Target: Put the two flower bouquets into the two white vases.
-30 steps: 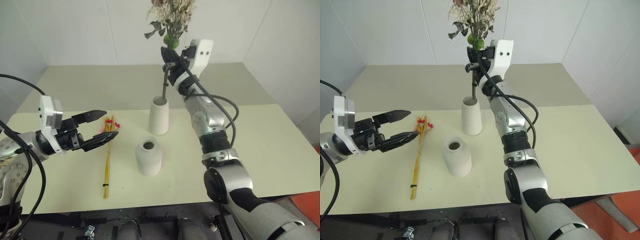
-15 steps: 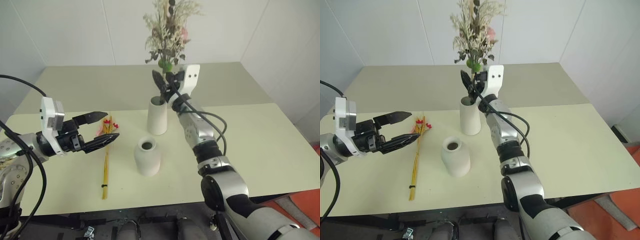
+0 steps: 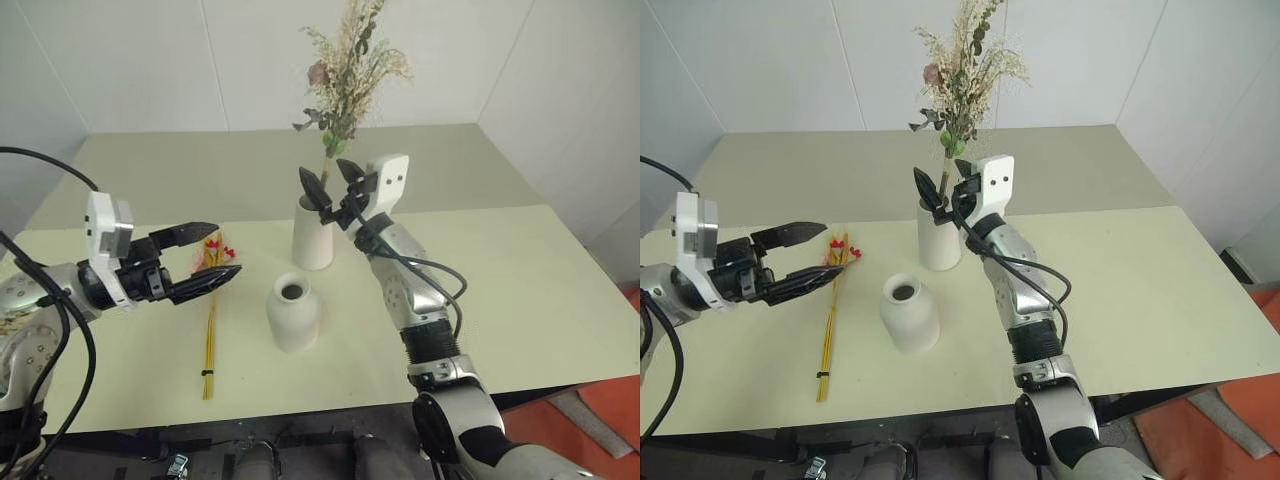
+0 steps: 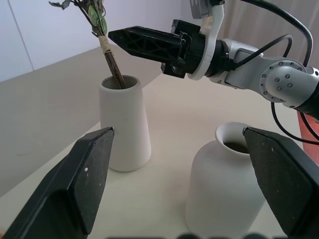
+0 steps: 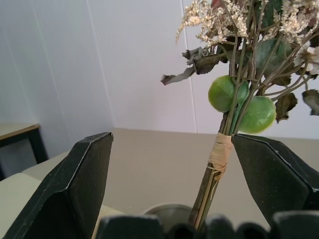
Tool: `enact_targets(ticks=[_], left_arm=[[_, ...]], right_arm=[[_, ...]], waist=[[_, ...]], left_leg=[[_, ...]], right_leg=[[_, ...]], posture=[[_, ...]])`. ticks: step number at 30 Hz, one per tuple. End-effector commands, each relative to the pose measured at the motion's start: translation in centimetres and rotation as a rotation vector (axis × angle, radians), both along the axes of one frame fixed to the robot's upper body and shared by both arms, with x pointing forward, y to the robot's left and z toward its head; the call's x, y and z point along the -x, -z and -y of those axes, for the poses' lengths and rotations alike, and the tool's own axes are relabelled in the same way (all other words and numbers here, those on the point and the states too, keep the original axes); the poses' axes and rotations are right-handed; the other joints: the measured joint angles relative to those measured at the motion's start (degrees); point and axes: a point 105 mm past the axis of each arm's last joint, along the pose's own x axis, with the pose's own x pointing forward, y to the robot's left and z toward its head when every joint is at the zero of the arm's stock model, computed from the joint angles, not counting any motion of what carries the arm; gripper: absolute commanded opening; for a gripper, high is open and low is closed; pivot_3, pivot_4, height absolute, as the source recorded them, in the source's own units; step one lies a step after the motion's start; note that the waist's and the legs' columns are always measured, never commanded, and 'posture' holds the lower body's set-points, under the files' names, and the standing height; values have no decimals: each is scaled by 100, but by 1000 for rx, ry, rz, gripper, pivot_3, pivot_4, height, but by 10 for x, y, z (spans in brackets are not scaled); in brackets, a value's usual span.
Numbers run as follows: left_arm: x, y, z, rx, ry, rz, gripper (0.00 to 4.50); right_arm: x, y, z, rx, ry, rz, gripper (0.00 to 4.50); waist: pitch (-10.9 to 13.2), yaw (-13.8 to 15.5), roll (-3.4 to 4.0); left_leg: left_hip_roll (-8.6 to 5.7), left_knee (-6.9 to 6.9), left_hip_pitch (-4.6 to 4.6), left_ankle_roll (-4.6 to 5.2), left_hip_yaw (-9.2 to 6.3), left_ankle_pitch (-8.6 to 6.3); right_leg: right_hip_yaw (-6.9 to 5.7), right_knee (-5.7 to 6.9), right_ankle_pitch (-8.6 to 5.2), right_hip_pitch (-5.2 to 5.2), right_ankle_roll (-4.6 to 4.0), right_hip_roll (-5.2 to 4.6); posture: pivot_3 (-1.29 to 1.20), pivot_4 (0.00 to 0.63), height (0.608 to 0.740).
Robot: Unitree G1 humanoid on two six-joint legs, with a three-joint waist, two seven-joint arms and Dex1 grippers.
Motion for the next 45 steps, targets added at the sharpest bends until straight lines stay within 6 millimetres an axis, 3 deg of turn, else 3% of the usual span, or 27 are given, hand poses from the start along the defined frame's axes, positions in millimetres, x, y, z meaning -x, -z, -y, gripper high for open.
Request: enact_targets(ticks=[1,4,10,15,21,24,31,45], left_arm=[[2,-8,3,-13,19,35,4500],[2,-7,3,-13,22,35,4500],[2,-8,4,-12,24,41,4500],[3,-7,3,-12,18,40,4500],[5,-7,4,-13,16,43,4500],[6,-7,3,-13,13,42,4500],[6,-7,3,-11,8,42,4500],[4,-3,3,-18,7,38,4500]], right_arm=[[6,-12,4,-19,-122,-63,4483],[1,-10,8,-1,-192,-137,4483],[-32,-17,20,-9,-144,-187,4483],[-41,-22,13,-3,-164,-185,4483],[-39,-34,-6,-32,-266,-166,4483],[-30,-50,-13,-77,-362,-126,4483],[-15,-69,-3,-182,-482,-97,4483],[7,-21,29,-123,-399,-150,4483]], waist=[[0,2,0],[0,5,0],[0,-23,0],[0,-13,0],[0,-14,0],[0,-12,0],[1,3,1],[0,1,0]], left_leg=[[0,0,1,0,0,0],[0,0,1,0,0,0],[0,0,3,0,1,0],[-1,-4,-3,0,1,0],[1,-4,0,0,1,0],[0,-4,-2,0,1,0],[0,-4,-2,0,1,0],[0,-4,-2,0,0,0]], right_leg=[[0,0,0,1,0,0],[0,-1,0,2,0,0],[1,-2,0,0,0,3],[1,-7,0,-2,1,2],[1,-1,0,-3,0,4],[1,-4,0,-2,0,2],[-2,-4,0,0,0,1],[-2,-2,0,-2,1,2]], posture=[[0,150,740],[0,150,740],[0,150,740],[0,150,740],[0,150,740],[0,150,740],[0,150,740],[0,150,740]])
